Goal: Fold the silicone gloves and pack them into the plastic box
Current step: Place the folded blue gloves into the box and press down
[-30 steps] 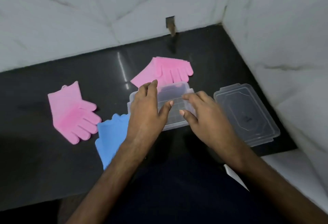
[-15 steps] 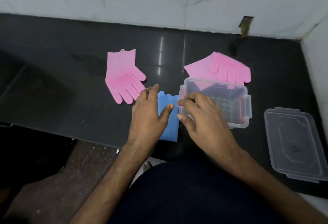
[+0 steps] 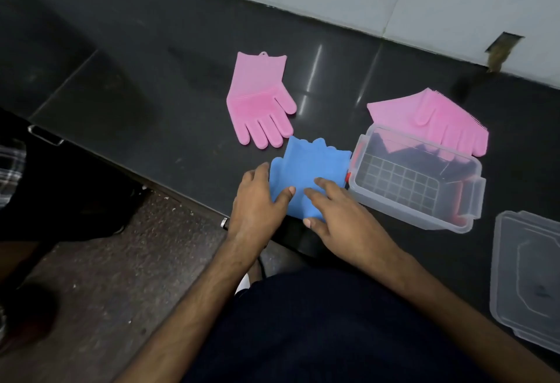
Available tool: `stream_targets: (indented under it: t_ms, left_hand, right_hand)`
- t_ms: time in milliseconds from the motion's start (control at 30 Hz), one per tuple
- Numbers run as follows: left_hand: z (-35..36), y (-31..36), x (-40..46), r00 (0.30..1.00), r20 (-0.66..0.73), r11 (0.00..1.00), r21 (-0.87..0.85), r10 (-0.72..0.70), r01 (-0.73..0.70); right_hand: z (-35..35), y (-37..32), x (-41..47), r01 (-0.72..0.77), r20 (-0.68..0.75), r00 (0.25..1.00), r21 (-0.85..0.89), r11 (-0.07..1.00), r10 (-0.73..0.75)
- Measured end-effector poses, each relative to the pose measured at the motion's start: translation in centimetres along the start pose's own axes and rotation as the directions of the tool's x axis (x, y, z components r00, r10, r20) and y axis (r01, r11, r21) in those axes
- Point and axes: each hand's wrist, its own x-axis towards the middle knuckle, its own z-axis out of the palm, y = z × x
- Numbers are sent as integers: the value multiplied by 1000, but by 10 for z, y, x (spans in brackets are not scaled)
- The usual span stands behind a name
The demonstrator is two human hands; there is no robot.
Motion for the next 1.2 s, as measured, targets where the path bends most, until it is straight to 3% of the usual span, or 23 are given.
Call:
stream_targets:
  t_ms: [100, 300, 533, 700, 767, 867, 1033, 1100, 1200]
  left_hand:
    - [7, -11, 1, 992, 58, 992, -43, -113, 115]
    - [20, -15, 18, 981, 75, 974, -126, -178, 186]
    - [27, -7, 32, 974, 88, 956, -191, -207, 221]
    - [27, -4, 32, 991, 12, 945, -299, -132, 130]
    - [24, -3, 29, 990, 54, 877, -460, -130, 140]
    - [16, -3, 23, 980, 125, 684, -702, -157, 200]
    - [-11, 9, 14, 984, 69, 438, -889, -166, 136]
    - [-22, 18, 11, 985, 40, 359, -928, -170, 100]
    - [-32, 35, 4, 985, -22, 285, -958, -171, 28]
  right_hand:
    - [15, 7, 3, -9, 108, 994, -19, 1000, 11]
    - [39, 23, -1, 71, 234, 971, -92, 993, -48]
    - [50, 34, -5, 113, 185, 979, -141, 983, -86]
    - [43, 34, -8, 111, 167, 980, -13, 994, -108]
    - [38, 31, -10, 103, 140, 983, 101, 990, -116]
    - [32, 21, -16, 95, 51, 992, 254, 962, -111]
    - [11, 1, -19, 37, -43, 999, 537, 843, -17]
    - [2, -8, -19, -7, -21, 999, 674, 738, 29]
    - [-13, -22, -19, -65, 28, 996, 880, 470, 86]
